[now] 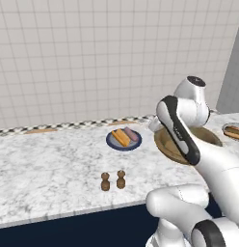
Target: Place one bun and one sausage from the bowl on each plate.
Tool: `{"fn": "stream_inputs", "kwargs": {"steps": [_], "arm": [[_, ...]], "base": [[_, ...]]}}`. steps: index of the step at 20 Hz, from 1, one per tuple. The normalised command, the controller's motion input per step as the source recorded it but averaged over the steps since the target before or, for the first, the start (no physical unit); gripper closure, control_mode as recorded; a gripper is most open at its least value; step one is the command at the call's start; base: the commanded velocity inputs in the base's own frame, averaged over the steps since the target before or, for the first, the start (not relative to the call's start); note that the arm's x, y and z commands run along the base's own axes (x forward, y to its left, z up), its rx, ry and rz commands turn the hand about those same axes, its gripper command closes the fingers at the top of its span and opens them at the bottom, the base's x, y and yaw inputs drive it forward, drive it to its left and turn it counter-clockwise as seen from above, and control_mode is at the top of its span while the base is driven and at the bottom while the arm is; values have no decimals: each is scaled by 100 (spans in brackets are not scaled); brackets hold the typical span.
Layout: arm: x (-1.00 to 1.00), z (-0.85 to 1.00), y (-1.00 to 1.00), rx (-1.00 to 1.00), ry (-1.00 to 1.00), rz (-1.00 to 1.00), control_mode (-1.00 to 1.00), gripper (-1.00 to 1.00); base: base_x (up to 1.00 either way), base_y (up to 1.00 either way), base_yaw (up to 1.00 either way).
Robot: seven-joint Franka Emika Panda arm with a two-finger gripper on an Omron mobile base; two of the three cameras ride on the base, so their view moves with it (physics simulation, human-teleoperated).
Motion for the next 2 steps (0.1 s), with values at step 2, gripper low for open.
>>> {"fn": "stream_inputs", "kwargs": {"steps": [2], "arm": [[-52,-6,-25,0,9,0,-100,-100]], "base": [[0,0,0]]}}
